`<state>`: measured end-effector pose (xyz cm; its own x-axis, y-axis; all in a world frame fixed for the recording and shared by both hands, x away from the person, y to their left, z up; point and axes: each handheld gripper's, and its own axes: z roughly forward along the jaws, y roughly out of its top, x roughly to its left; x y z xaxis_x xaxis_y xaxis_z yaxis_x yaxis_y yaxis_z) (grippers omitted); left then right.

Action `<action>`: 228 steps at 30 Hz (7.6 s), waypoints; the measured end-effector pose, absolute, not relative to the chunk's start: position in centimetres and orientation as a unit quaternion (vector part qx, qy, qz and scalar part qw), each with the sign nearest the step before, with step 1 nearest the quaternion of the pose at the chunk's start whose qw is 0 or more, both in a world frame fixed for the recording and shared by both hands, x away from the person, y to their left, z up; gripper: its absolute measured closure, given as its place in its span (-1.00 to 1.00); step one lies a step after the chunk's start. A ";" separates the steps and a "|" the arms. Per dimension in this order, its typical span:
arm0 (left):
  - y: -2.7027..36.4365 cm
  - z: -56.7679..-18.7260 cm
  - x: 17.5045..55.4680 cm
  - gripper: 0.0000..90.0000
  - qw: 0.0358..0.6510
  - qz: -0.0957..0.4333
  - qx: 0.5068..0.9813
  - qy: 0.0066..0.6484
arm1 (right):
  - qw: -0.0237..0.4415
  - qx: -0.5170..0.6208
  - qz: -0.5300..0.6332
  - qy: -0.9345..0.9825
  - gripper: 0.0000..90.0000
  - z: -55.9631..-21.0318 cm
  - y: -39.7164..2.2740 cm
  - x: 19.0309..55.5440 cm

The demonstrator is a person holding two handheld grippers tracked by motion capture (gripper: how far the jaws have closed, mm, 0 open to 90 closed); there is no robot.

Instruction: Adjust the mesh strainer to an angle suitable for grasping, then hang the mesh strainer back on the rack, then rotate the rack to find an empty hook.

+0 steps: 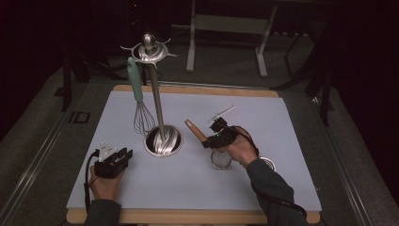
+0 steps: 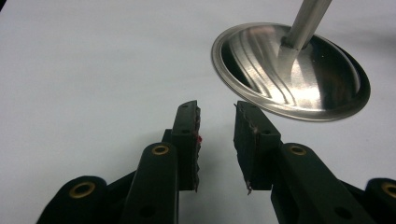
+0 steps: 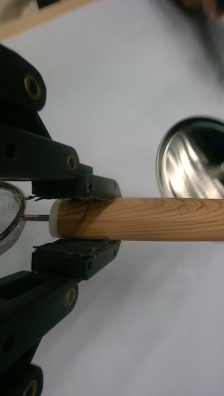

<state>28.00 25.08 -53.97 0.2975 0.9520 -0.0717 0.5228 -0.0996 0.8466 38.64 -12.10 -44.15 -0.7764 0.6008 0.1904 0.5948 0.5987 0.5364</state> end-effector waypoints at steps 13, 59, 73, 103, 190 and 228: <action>25.1 -54.0 28.0 0.57 0.409 0.263 0.694 0.531 | 0.024 0.312 0.357 0.880 0.57 -42.9 -11.8 37.4; 25.0 -54.0 28.0 0.57 0.406 0.263 0.695 0.532 | 0.094 0.253 0.458 0.847 0.57 -36.8 -10.3 34.6; 25.0 -54.0 28.0 0.57 0.406 0.263 0.695 0.532 | 0.104 0.222 0.479 0.843 0.57 -35.1 -10.0 34.2; 25.0 -54.0 28.0 0.57 0.405 0.264 0.696 0.530 | 0.136 0.123 0.559 0.809 0.57 -31.1 -11.3 34.9; 24.9 -54.0 28.0 0.56 0.403 0.267 0.699 0.528 | 0.158 0.101 0.544 0.818 0.45 -30.2 -4.6 35.9; 24.9 -54.0 28.0 0.56 0.404 0.266 0.696 0.530 | 0.183 0.121 0.427 0.877 0.25 -33.0 -9.9 35.2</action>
<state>28.00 24.92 -53.97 0.2968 0.9532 -0.0582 0.5231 -0.1113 0.8450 35.19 -9.92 -33.03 -0.9038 0.3685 -0.2174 0.0559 0.6053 0.7940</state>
